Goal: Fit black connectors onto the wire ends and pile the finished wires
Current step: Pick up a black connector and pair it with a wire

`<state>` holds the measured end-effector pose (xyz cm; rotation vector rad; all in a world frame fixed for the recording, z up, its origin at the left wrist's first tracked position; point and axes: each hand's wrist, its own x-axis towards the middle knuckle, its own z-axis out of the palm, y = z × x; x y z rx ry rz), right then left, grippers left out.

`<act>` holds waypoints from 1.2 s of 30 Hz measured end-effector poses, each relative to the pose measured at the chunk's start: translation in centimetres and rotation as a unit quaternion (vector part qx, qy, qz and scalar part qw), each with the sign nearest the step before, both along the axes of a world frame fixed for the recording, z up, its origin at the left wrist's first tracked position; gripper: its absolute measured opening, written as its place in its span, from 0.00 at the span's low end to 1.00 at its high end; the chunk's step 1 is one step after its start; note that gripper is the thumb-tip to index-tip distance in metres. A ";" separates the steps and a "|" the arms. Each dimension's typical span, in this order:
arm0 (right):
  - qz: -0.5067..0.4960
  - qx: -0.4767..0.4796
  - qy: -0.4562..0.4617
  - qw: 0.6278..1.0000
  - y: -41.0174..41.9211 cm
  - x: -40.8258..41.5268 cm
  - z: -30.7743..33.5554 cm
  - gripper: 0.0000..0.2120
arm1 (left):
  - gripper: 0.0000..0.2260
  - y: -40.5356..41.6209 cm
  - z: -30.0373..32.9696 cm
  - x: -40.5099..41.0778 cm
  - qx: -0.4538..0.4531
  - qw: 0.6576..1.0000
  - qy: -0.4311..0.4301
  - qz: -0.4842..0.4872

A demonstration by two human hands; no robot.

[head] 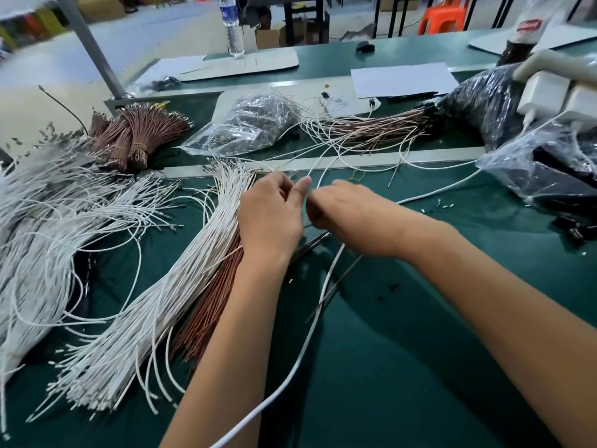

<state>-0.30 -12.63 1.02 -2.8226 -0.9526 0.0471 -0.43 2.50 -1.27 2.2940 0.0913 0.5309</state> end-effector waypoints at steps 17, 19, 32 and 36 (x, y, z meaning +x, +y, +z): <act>-0.236 0.621 0.184 0.724 -5.6 -1.3 -3.0 0.12 | 0.14 -6.6 0.7 0.0 -0.523 0.848 0.046 -0.066; -0.182 0.527 0.205 0.804 -4.6 -1.9 -3.8 0.06 | 0.14 -7.2 0.8 0.4 -0.628 0.772 0.052 -0.079; -0.175 0.516 0.237 0.804 -4.6 -2.0 -4.2 0.06 | 0.07 -6.9 -1.2 -0.1 -0.591 0.802 0.025 -0.079; -0.159 0.662 0.294 0.671 -6.1 -2.0 -3.5 0.08 | 0.05 -5.1 -1.7 -0.8 -0.476 0.872 -0.004 -0.116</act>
